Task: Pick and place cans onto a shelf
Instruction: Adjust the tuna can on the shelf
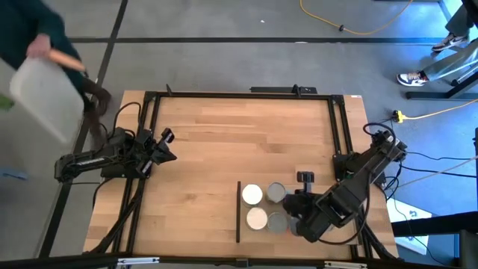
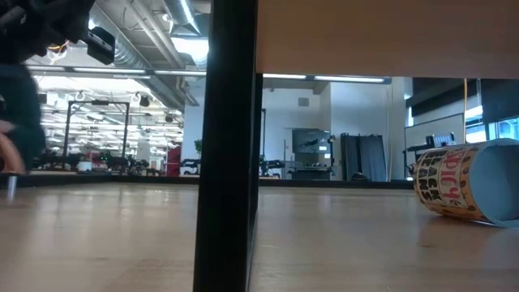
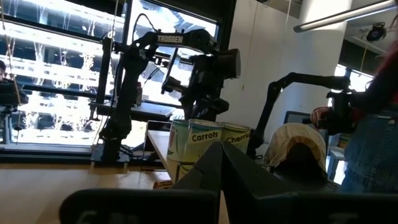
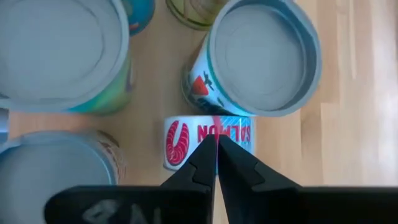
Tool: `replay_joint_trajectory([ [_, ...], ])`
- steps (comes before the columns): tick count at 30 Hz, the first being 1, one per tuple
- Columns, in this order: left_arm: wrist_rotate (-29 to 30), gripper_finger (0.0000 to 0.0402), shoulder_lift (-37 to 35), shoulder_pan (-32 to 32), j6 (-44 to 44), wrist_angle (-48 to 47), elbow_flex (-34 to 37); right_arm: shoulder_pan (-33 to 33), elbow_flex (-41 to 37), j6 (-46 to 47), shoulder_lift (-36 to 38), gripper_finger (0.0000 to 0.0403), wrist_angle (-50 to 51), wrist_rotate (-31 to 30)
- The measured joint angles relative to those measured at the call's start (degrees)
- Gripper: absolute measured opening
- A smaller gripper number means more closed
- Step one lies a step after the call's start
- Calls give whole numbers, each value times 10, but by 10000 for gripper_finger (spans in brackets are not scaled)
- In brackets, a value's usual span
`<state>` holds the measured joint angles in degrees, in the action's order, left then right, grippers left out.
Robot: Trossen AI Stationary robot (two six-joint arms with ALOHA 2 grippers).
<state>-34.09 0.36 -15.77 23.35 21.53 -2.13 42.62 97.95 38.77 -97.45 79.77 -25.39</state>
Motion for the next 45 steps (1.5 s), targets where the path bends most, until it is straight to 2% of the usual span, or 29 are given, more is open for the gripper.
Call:
replay_joint_trajectory([
  [8, -1, 0, 0, 0, 0, 0, 0, -17, 0, 3, 0, 19, 10, 23],
  [19, -1, 0, 0, 0, 0, 0, 0, -22, 2, 62, 2, 19, 67, 55],
  [26, -2, 0, 0, 0, 0, 0, 0, -21, -1, 99, -1, 19, 104, 123],
  [35, -17, 0, 0, 0, 0, 0, 0, -22, -1, 98, 0, 19, 103, 74],
  [45, -16, 0, 0, 0, 0, 0, 0, -22, 3, 85, 31, 19, 103, 80],
])
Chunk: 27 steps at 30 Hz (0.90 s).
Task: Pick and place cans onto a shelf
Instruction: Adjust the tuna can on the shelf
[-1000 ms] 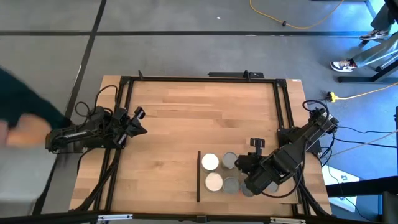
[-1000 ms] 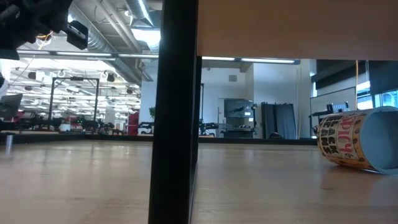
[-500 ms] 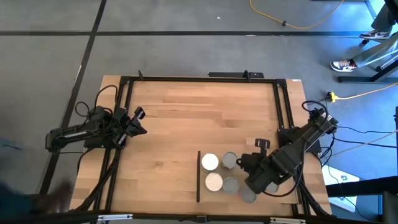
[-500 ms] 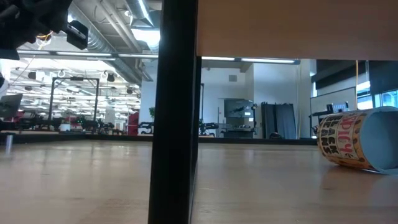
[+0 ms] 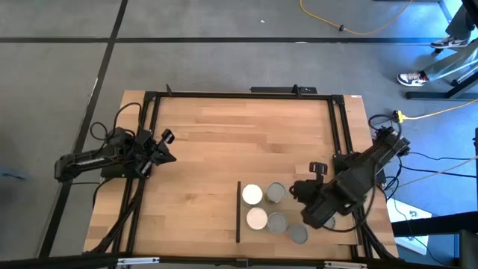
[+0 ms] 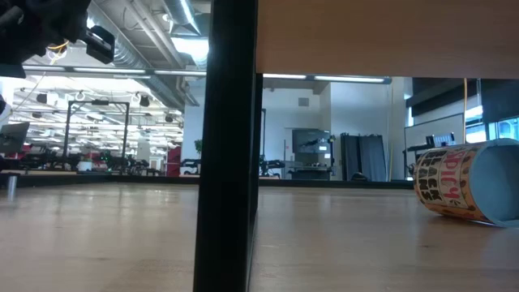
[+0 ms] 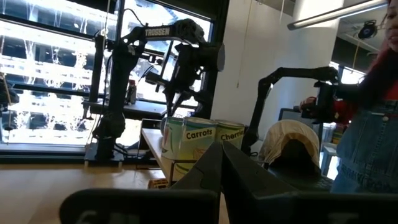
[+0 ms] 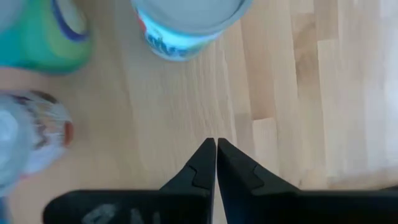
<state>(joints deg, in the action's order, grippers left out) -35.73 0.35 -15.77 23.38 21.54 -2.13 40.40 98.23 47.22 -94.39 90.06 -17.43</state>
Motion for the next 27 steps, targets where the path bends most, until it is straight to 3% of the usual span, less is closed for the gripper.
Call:
replay_joint_trajectory([
  [9, 0, 0, 0, 0, 0, 0, 0, 2, 33, 27, 50, 19, -1, 59],
  [13, 0, 0, 0, 0, 0, 0, 0, -6, 33, 27, 51, 23, -1, 123],
  [23, 0, 0, 0, 0, 0, 0, 0, 3, 30, 31, 51, 99, -1, 212],
  [27, 1, 0, 0, 0, 0, 0, 0, 32, 28, 19, 51, 109, -1, 243],
])
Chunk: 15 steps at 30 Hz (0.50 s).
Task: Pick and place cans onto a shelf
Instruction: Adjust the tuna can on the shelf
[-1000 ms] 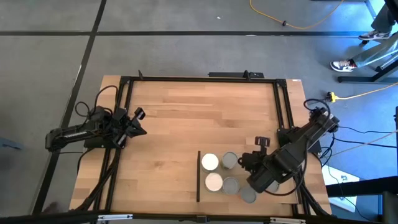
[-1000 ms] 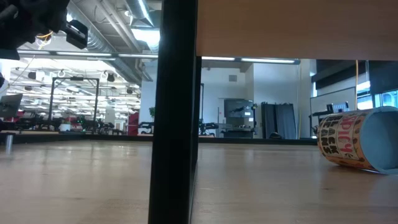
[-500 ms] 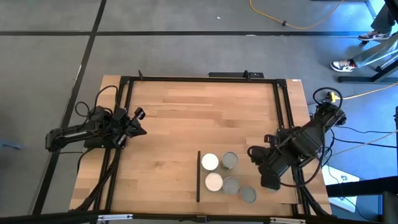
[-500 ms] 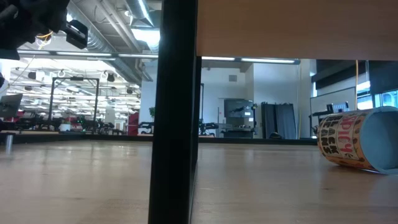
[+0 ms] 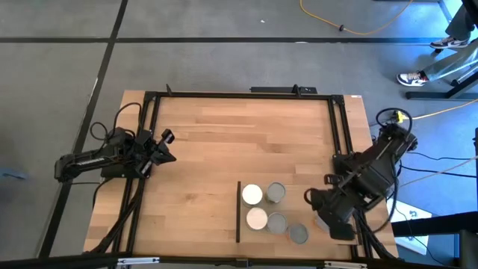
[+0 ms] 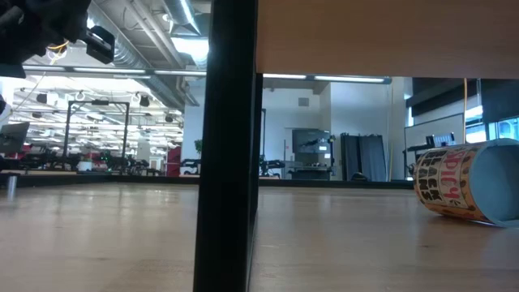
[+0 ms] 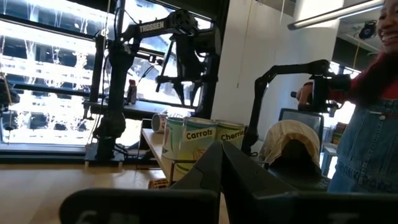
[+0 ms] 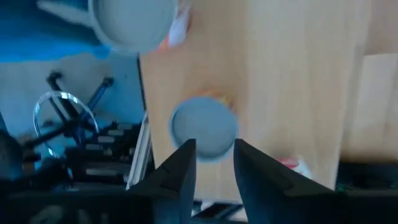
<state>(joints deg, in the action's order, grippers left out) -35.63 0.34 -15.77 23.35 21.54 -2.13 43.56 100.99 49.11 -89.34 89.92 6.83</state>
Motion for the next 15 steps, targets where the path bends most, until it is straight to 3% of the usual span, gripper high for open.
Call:
replay_joint_trajectory([
  [15, 36, 0, 0, 0, 0, 0, 0, 85, -65, -2, 0, 107, 1, 32],
])
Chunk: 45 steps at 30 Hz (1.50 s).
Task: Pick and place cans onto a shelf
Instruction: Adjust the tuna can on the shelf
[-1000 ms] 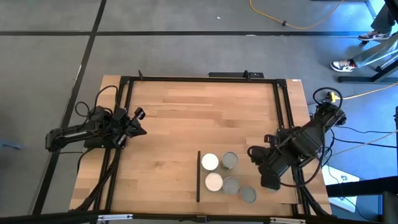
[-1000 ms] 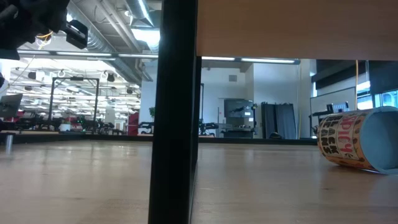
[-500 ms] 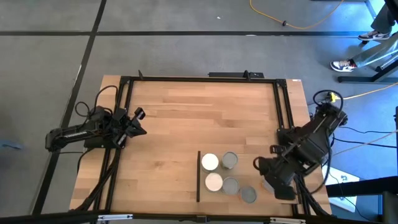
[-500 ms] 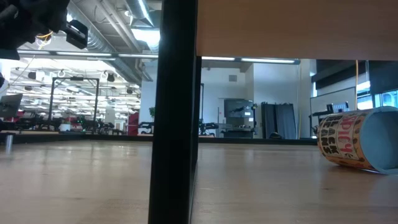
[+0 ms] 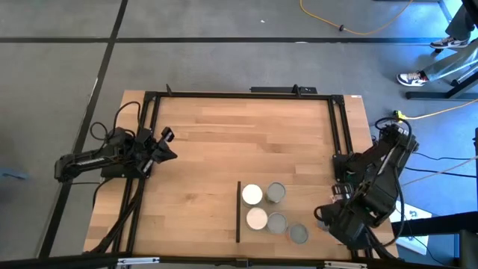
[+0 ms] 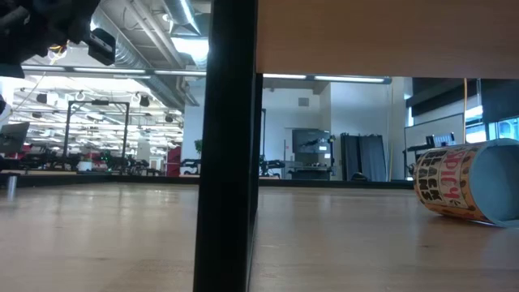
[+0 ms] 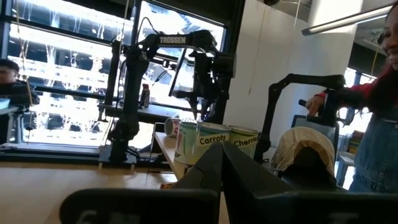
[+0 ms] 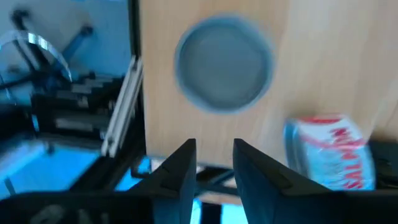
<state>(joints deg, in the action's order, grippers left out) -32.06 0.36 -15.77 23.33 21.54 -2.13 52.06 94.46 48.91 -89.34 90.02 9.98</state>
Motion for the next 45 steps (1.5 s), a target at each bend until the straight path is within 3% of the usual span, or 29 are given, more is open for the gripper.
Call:
replay_joint_trajectory([
  [4, -2, 0, 0, 0, 0, 0, 0, 6, -11, -26, 0, 107, 0, 27],
  [14, -7, 0, 0, 0, 0, 0, 0, 2, -11, -6, 0, 107, -12, 5],
  [21, -6, 0, 0, 0, 1, 0, 0, -24, -6, 82, 9, 107, 1, -27],
  [31, -2, 0, 0, 0, 2, 0, 0, 8, -6, 199, 49, 107, 0, -84],
  [37, 0, 0, 0, 0, 2, 0, 0, 65, -38, 306, 90, 107, -1, -201],
  [45, 14, 0, 0, 0, 2, 0, 0, 110, -124, 472, 111, 107, 0, -170],
])
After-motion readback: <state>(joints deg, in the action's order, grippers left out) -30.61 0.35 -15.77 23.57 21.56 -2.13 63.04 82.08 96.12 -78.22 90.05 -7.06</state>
